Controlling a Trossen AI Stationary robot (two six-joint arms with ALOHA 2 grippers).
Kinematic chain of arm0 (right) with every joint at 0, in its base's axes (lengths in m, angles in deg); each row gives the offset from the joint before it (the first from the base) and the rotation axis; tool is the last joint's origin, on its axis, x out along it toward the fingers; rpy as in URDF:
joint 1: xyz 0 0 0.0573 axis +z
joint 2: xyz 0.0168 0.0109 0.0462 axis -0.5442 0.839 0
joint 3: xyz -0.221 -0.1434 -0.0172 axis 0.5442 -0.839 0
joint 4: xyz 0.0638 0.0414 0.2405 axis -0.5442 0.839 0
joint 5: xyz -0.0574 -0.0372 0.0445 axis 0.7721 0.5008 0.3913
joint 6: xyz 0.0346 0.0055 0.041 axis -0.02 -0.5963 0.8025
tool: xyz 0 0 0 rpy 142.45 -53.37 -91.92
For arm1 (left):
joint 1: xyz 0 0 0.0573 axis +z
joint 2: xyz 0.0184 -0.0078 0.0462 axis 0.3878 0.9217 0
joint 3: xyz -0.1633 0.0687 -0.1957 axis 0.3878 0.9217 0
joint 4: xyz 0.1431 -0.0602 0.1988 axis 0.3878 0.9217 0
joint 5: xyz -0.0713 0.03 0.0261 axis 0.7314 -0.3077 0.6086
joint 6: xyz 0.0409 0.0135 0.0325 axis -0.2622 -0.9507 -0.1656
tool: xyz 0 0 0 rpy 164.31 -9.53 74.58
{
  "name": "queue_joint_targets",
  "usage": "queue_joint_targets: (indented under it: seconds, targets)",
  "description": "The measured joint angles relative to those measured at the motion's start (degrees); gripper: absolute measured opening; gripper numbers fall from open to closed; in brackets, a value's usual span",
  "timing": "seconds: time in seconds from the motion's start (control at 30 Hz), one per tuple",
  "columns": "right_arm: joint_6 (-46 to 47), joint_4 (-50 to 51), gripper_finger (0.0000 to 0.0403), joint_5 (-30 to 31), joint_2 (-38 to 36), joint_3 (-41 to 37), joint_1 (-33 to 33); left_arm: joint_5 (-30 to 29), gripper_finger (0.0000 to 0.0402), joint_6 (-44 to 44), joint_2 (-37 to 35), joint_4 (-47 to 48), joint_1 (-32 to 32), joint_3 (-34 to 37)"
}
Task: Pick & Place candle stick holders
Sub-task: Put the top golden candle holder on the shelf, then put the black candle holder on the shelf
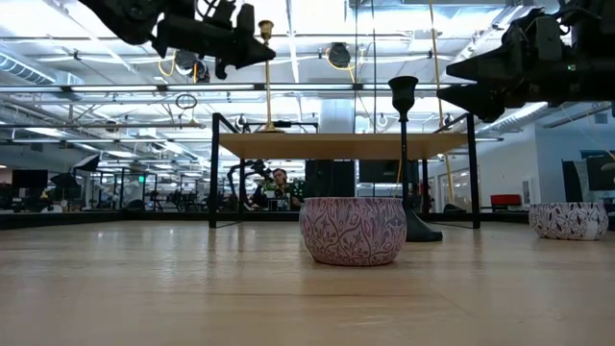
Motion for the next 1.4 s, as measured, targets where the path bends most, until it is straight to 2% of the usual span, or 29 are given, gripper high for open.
queue_joint_targets:
  seconds: [0.1,0.4,0.6,0.9,1.07,1.4]
  targets:
    - [0.0,0.0,0.0325,0.0,0.4,0.0,0.0,0.1,0.0032,-0.6,0.6,-0.2,1.5,0.0]
    - [0.1,0.0,0.0325,0.0,0.7,0.0,0.0,0.7,0.0016,-2.9,0.5,0.0,2.7,0.0]
    - [0.1,0.0,0.0325,0.0,0.7,0.0,0.0,0.6,0.0052,-4.8,0.5,2.7,2.7,0.0]
    - [0.1,0.0,0.0325,0.0,0.8,0.0,0.0,0.6,0.0056,-5.6,0.5,3.5,2.7,0.0]
    - [0.1,0.0,0.0325,0.0,0.7,0.0,0.0,0.6,0.0092,-6.0,0.5,5.0,2.7,0.0]
    - [2.1,0.0,0.0325,0.0,0.8,0.0,0.0,0.5,0.0192,-7.9,0.5,8.0,2.7,0.0]
